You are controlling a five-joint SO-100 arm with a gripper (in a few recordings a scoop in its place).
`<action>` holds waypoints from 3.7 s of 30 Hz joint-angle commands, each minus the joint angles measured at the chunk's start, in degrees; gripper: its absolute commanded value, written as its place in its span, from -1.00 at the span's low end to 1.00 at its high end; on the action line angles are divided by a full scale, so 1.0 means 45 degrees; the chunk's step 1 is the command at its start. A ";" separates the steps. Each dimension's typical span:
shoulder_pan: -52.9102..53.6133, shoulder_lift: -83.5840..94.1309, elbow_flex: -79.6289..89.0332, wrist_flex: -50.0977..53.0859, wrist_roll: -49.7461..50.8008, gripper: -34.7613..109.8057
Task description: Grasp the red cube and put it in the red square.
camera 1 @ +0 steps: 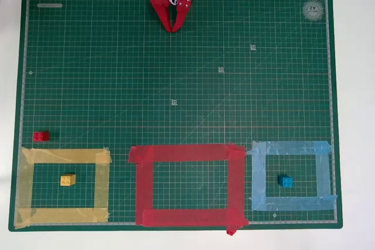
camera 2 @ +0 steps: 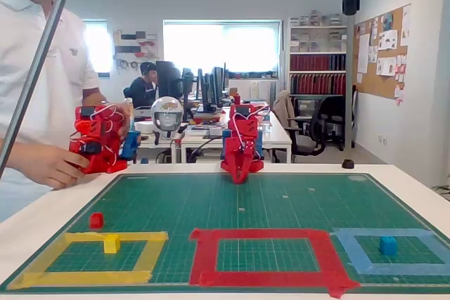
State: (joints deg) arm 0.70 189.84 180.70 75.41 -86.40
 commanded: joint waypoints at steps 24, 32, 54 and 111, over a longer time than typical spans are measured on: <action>0.2285 -0.8535 -0.9238 -0.0957 -0.0059 -0.53; 0.4805 -1.3047 -1.0664 -0.5176 -0.0176 -0.53; 0.8750 -2.6738 -2.3457 -0.7891 -0.0098 -0.53; 0.8711 -3.5059 -3.3809 -0.7871 0.0254 -0.27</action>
State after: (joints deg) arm 38.14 30.23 30.67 40.25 -84.64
